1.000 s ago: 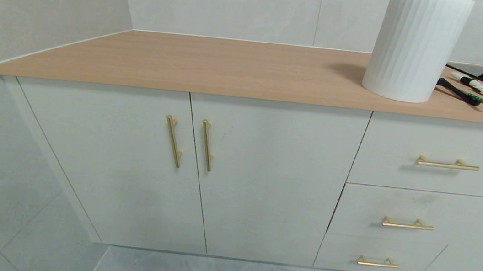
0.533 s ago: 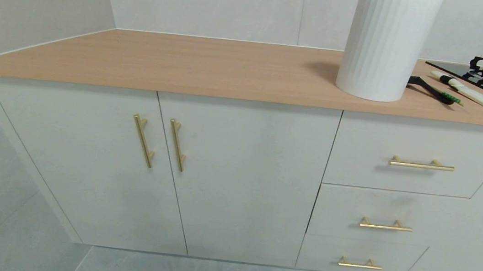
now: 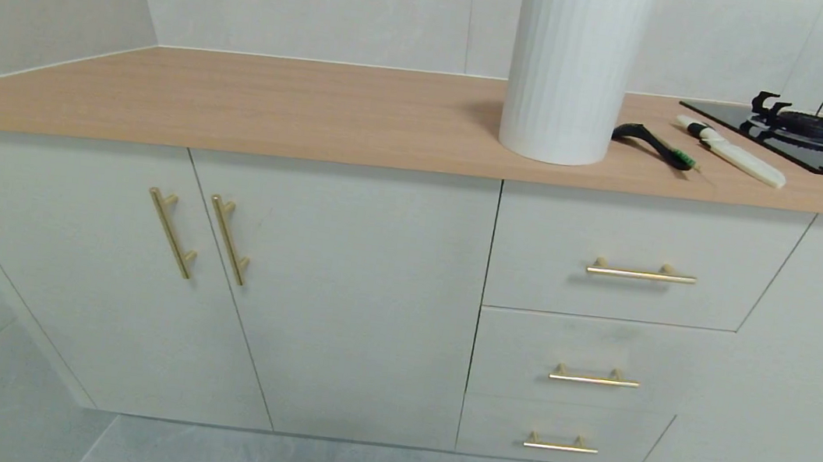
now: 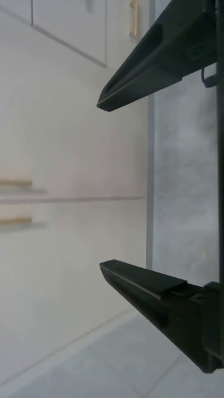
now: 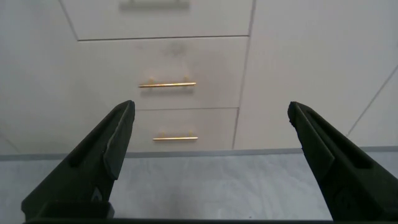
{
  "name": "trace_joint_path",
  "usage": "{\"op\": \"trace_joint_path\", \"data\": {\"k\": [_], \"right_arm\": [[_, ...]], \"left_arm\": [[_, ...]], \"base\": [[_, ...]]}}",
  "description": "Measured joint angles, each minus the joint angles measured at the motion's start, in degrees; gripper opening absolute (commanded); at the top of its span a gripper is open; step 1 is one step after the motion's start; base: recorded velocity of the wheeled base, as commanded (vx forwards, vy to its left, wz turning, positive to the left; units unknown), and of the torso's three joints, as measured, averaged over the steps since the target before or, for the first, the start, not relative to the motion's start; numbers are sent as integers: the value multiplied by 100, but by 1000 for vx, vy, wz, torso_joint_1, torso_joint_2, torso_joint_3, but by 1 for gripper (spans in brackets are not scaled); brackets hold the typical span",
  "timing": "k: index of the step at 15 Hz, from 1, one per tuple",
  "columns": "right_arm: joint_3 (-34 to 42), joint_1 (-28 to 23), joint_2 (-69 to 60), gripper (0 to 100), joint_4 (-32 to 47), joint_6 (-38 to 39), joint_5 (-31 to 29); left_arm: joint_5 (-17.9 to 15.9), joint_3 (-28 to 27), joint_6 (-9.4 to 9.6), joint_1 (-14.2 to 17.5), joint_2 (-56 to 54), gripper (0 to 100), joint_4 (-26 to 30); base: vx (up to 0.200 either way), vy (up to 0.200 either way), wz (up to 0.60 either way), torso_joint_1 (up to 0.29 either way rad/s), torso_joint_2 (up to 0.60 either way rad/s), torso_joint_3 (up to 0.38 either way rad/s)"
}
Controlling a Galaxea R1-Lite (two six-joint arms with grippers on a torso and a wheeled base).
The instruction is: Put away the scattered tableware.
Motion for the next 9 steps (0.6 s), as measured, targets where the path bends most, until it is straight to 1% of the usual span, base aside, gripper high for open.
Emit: {"op": "trace_joint_path", "data": {"k": [9], "right_arm": [[0, -6, 0, 100, 0, -29, 6]], "left_arm": [[1, 0, -11, -2, 0, 100, 2]], "base": [[0, 0, 0, 0, 0, 0]]}}
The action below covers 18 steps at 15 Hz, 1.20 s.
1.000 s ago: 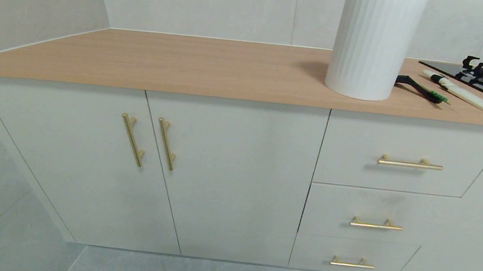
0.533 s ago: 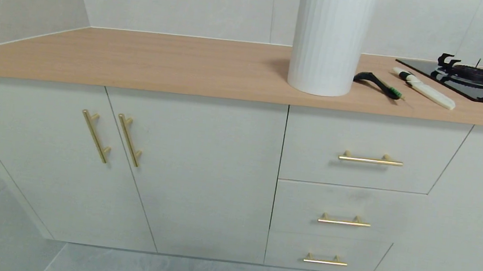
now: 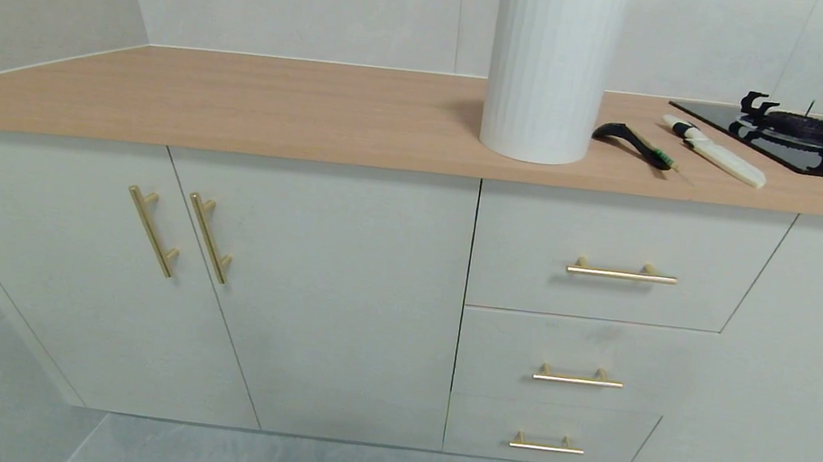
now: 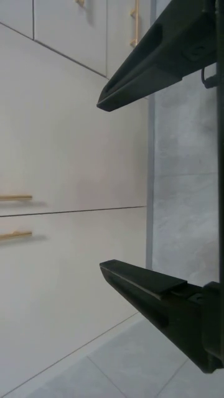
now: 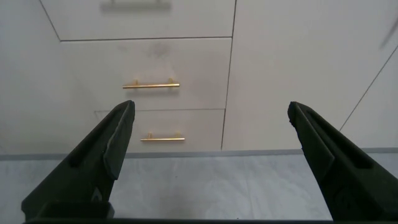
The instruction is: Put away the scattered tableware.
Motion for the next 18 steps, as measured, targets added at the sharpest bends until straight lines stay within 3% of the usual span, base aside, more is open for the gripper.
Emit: {"op": "trace_joint_path", "data": {"k": [5, 9, 13, 18], "right_arm": [[-91, 22, 41, 100, 55, -117, 160], [-1057, 88, 981, 100, 79, 38, 822], [-1512, 285, 3349, 100, -94, -5, 1232], [-2082, 962, 7114, 100, -1693, -11, 1153]], "left_arm": [[-1, 0, -21, 2, 0, 100, 0], [-1, -2, -24, 2, 0, 100, 0], [0, 0, -27, 2, 0, 100, 0], [0, 0, -27, 2, 0, 100, 0]], "base": [[0, 0, 0, 0, 0, 0], [0, 0, 0, 0, 0, 0], [0, 0, 0, 0, 0, 0], [0, 0, 0, 0, 0, 0]]}}
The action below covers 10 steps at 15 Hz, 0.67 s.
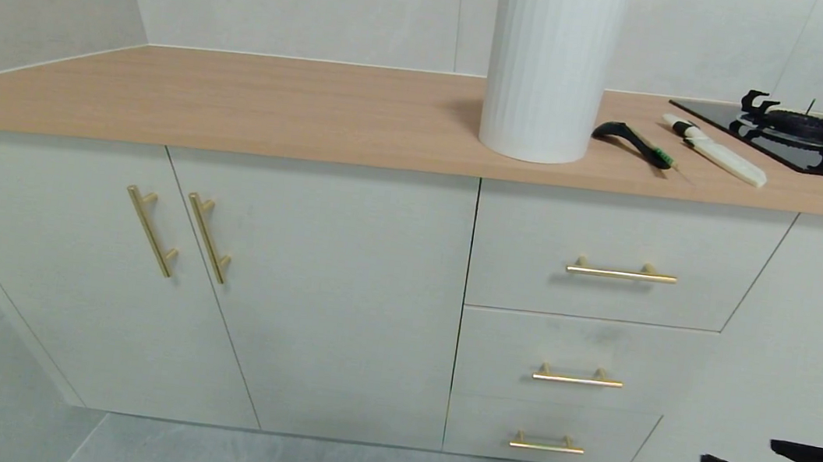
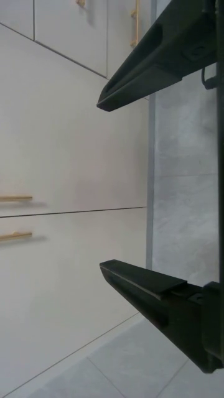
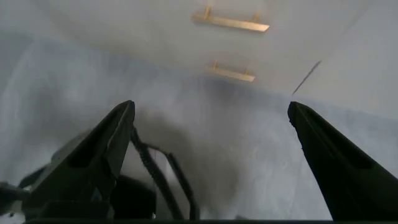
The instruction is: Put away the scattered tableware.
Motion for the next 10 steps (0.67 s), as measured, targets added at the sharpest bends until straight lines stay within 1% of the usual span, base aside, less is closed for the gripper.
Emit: {"op": "trace_joint_path", "data": {"k": [2, 5, 7, 8, 9, 10], "right_arm": [[-278, 184, 1270, 100, -792, -2, -108], [-779, 319, 2973, 100, -1896, 2, -330], [-1052, 352, 3880, 100, -2755, 11, -670], [-1146, 363, 4300, 100, -3388, 13, -881], [-1204, 368, 4639, 100, -3861, 11, -1072], [-1259, 372, 4947, 100, -4124, 11, -1276]], "left_arm": [[0, 0, 2, 0, 0, 100, 0], [0, 0, 0, 0, 0, 100, 2], [-1, -2, 0, 0, 0, 100, 0], [-1, -2, 0, 0, 0, 100, 0], [-1, -2, 0, 0, 0, 100, 0], [-1, -2, 0, 0, 0, 100, 0]], "base": [[0, 0, 0, 0, 0, 0], [0, 0, 0, 0, 0, 0], [0, 0, 0, 0, 0, 0], [0, 0, 0, 0, 0, 0], [0, 0, 0, 0, 0, 0], [0, 0, 0, 0, 0, 0]]}}
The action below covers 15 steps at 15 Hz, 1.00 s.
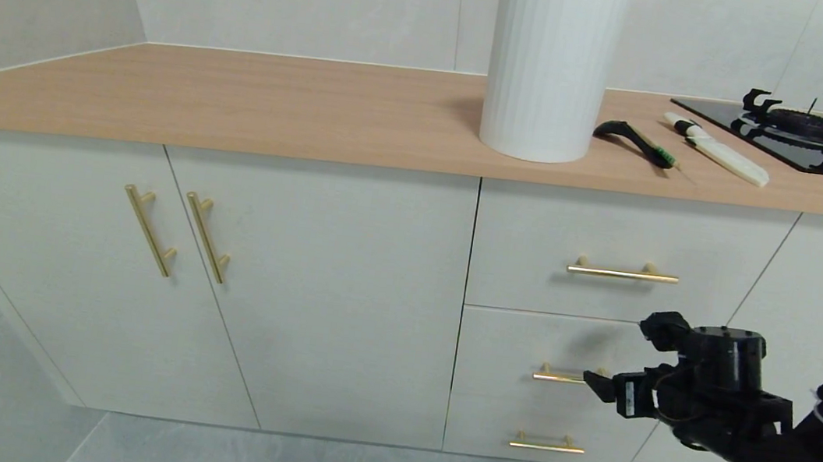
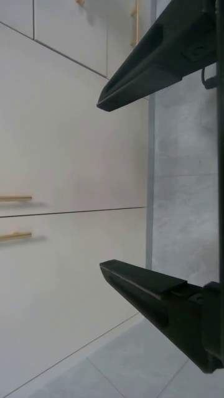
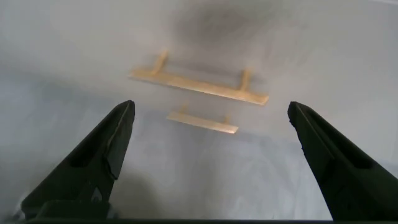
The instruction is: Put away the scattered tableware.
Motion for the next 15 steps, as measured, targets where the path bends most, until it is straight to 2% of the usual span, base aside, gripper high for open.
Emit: {"op": "trace_joint_path", "data": {"k": [2, 5, 10, 15], "right_arm": [[-155, 20, 461, 100, -162, 69, -358], [-444, 94, 879, 100, -296, 472, -589], [-797, 166, 1418, 100, -819, 511, -1041], [-800, 173, 1626, 100, -841, 494, -1063]], "left_arm": [[1, 0, 0, 0, 0, 100, 0], [0, 2, 0, 0, 0, 100, 0], [1, 2, 0, 0, 0, 100, 0], [1, 2, 0, 0, 0, 100, 0]], "base": [[0, 0, 0, 0, 0, 0], [0, 0, 0, 0, 0, 0], [0, 0, 0, 0, 0, 0], [0, 0, 0, 0, 0, 0]]}}
